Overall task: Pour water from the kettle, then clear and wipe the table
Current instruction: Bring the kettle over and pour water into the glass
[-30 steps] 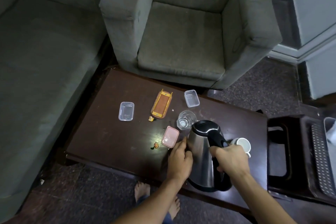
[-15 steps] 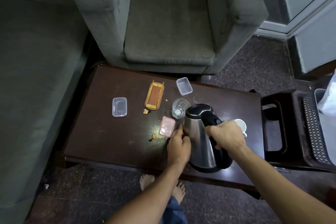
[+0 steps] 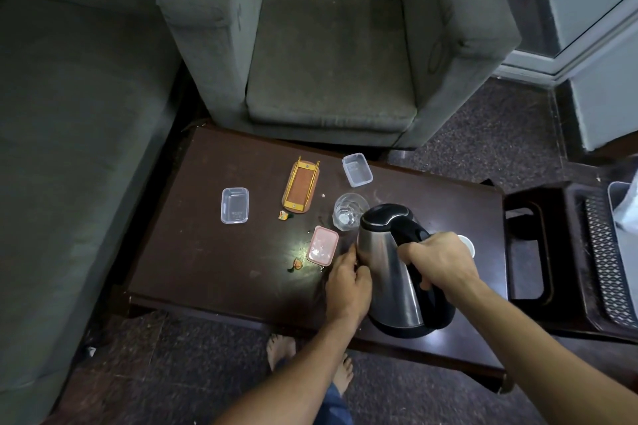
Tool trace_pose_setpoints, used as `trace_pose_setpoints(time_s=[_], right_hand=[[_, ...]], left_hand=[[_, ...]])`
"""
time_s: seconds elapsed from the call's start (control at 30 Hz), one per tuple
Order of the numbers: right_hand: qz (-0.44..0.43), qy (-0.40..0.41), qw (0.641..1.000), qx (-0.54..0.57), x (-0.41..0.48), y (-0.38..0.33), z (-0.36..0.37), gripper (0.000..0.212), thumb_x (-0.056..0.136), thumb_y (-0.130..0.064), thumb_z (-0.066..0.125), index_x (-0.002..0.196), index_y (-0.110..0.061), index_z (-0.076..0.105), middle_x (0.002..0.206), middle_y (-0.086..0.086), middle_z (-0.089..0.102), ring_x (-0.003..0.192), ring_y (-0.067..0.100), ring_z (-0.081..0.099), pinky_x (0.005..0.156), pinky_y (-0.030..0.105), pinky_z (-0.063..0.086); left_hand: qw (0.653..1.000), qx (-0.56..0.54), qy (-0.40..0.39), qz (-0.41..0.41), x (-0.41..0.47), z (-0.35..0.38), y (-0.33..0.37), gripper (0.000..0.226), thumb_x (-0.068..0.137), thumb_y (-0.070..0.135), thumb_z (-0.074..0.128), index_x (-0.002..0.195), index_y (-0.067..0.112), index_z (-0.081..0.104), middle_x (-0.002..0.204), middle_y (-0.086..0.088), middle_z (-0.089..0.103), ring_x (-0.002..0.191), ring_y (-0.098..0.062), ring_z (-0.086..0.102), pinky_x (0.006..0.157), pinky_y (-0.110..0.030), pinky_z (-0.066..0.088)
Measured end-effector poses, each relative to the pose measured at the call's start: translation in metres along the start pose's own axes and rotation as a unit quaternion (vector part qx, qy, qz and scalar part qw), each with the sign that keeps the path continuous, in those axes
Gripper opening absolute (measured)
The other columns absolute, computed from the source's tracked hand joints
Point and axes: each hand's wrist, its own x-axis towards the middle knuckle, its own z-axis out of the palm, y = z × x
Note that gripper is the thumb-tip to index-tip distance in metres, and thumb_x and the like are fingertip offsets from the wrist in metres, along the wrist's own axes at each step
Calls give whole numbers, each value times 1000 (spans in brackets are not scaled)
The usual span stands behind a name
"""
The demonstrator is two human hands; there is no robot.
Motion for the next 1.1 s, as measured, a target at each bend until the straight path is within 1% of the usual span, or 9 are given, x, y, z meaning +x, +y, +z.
trace_pose_setpoints(time_s=[0.17, 0.43, 0.57, 0.67, 0.77, 0.87, 0.93, 1.03, 1.1], right_hand=[[-8, 9, 1000, 5, -1, -2, -2, 23, 52, -32, 59, 46, -10, 60, 38, 6, 61, 34, 21, 63, 51, 29, 55], [-12, 0, 1000, -3, -3, -4, -7, 23, 55, -32, 59, 48, -10, 62, 39, 7, 63, 34, 18, 62, 50, 25, 50], [-12, 4, 1000, -2, -5, -4, -8, 23, 54, -32, 59, 45, -11, 61, 39, 5, 62, 35, 18, 64, 51, 27, 54], [-8, 4, 1000, 1, -7, -5, -7, 23, 54, -31, 59, 44, -11, 62, 40, 6, 63, 37, 20, 65, 55, 31, 58], [-7, 2, 1000, -1, -9, -5, -7, 17, 55, -31, 60, 44, -20, 66, 40, 7, 63, 39, 22, 66, 58, 33, 60], [-1, 1, 1000, 4, -11, -6, -8, 23, 54, -31, 60, 45, -11, 63, 41, 8, 64, 40, 24, 67, 59, 36, 61], [1, -4, 1000, 5, -12, -5, -8, 23, 54, -31, 60, 45, -11, 64, 42, 9, 64, 41, 24, 68, 58, 36, 61], [1, -7, 1000, 9, -15, -6, -8, 17, 54, -31, 61, 42, -20, 65, 42, 7, 64, 38, 22, 65, 56, 33, 58], [5, -3, 1000, 13, -15, -5, -8, 22, 56, -29, 61, 41, -14, 60, 41, 7, 64, 39, 24, 66, 55, 32, 57]], left_hand=[[1000, -5, 0, 7, 1, 0, 4, 58, 92, 13, 48, 147, 31, 55, 136, 3, 64, 125, -21, 59, 110, -41, 46], [1000, -2, -1, 2, -1, 1, 6, 59, 91, 15, 48, 147, 33, 54, 135, 1, 66, 123, -24, 60, 108, -43, 48], [1000, -5, -2, 4, -3, 0, 7, 58, 91, 16, 48, 147, 32, 54, 138, 4, 64, 126, -21, 59, 111, -43, 47], [1000, -5, 2, 4, -4, -1, 7, 59, 91, 14, 48, 147, 30, 55, 141, 5, 63, 129, -20, 57, 112, -41, 45], [1000, -6, 0, 8, -4, -2, 6, 57, 91, 12, 48, 145, 28, 57, 137, 2, 65, 126, -23, 59, 110, -43, 46], [1000, 1, -1, 8, -4, -3, 8, 56, 91, 11, 48, 144, 25, 58, 136, 0, 65, 125, -24, 59, 109, -44, 47], [1000, 0, 2, 8, -6, -3, 7, 57, 91, 9, 48, 144, 25, 58, 136, -1, 66, 125, -25, 59, 109, -44, 47], [1000, -2, -1, 7, -8, -4, 8, 58, 91, 9, 48, 145, 26, 58, 135, 0, 67, 124, -25, 60, 109, -45, 47], [1000, -2, -1, 7, -8, -4, 8, 58, 91, 9, 48, 146, 26, 57, 135, -1, 67, 124, -25, 60, 109, -46, 47]])
